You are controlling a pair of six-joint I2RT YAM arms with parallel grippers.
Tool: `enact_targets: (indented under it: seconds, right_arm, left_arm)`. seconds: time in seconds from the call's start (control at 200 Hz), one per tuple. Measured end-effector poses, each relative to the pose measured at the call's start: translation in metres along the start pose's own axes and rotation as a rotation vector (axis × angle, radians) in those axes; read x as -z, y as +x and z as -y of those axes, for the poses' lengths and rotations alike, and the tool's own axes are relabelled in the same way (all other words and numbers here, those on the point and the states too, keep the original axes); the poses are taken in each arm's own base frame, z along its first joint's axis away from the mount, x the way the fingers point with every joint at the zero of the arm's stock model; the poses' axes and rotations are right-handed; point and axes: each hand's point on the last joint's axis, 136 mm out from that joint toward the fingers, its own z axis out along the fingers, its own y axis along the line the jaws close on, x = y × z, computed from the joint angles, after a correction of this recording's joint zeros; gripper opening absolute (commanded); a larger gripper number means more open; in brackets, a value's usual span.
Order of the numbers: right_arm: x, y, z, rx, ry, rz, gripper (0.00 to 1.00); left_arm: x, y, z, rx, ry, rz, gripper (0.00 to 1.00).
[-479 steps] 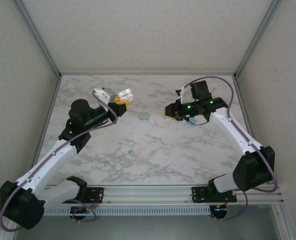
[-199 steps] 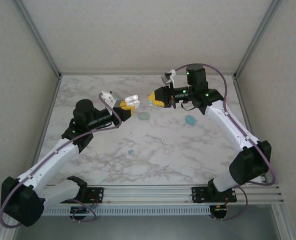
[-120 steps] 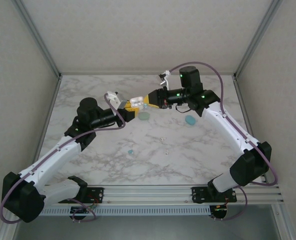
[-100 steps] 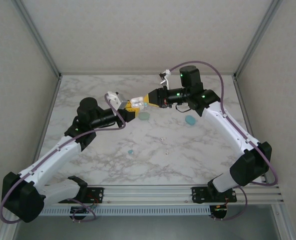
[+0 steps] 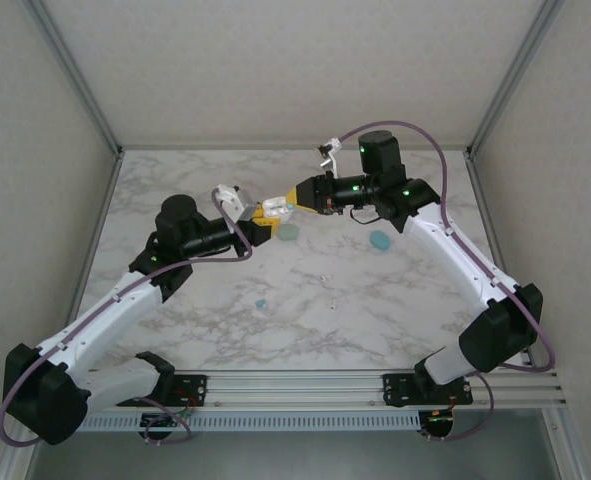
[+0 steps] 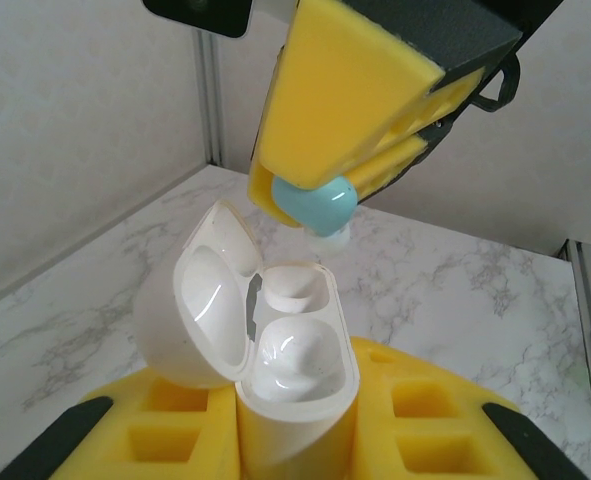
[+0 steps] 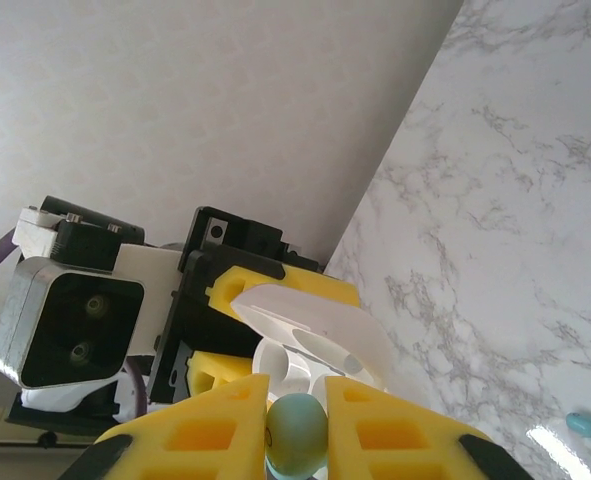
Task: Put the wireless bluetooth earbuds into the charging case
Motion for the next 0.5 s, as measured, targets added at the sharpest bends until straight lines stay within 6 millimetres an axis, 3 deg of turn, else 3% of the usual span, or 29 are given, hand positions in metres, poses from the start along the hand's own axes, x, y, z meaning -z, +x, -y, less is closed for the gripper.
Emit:
enact_targets:
  seconds: [0.15,0.315,0.425,0.501]
  right_arm:
    - [0.005,0.002,0.001,0.009,0.034,0.013,0.18]
    - [0.025,0.003,0.011,0.007,0.101,0.062,0.18]
    - [0.039,0.009,0.036,-0.036,0.173,0.095,0.17]
    - [0.044,0.017,0.067,-0.088,0.26,0.098,0.17]
  left_arm:
    - [0.0,0.003,-0.005,0.003,-0.028,-0.015,0.15]
    - [0.0,0.015,-0.013,0.03,-0.071,-0.06,0.15]
    - [-0.001,0.021,-0.015,0.043,-0.083,-0.076,0.14]
    - [-0.001,0.024,-0.017,0.048,-0.093,-0.079,0.14]
